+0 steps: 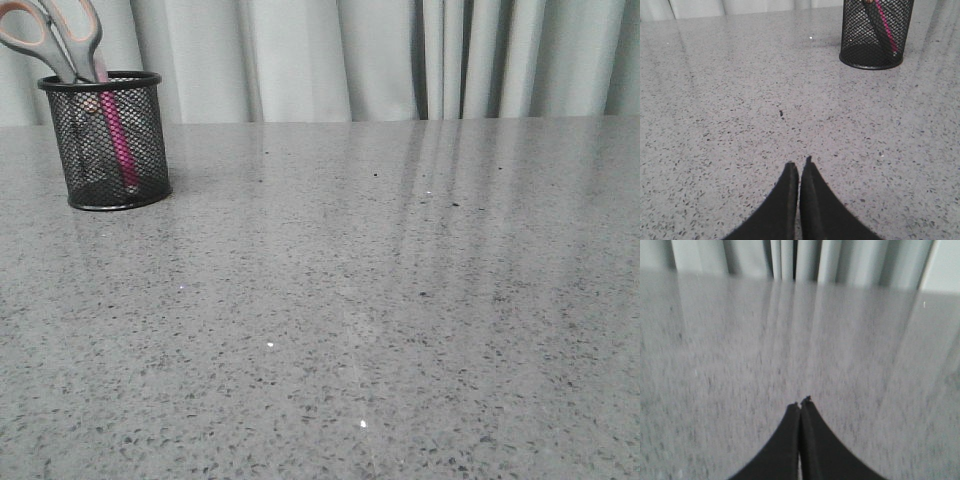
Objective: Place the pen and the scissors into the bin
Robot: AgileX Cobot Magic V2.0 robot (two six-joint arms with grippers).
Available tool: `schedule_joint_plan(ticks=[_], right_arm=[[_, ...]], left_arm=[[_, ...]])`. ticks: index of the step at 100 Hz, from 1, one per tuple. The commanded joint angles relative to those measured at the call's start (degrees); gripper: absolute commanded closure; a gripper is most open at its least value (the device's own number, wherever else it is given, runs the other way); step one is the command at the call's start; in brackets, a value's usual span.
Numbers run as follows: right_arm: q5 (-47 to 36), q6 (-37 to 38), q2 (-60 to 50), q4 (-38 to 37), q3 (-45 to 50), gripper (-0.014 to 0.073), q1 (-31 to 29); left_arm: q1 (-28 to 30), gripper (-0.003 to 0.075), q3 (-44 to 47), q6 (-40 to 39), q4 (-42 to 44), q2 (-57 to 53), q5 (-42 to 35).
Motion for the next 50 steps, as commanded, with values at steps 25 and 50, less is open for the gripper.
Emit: schedule_joint_plan(ticks=[25, 50], right_arm=[[2.1, -0.7, -1.1, 0.1, 0.8, 0.0670, -0.5], [2.1, -0.7, -1.1, 0.1, 0.8, 0.0670, -0.5]], left_arm=[[0.1, 0.0739, 2.5, -0.2, -0.7, -1.9, -3.1], [0.1, 0.0739, 2.5, -0.2, -0.7, -1.9, -3.1]])
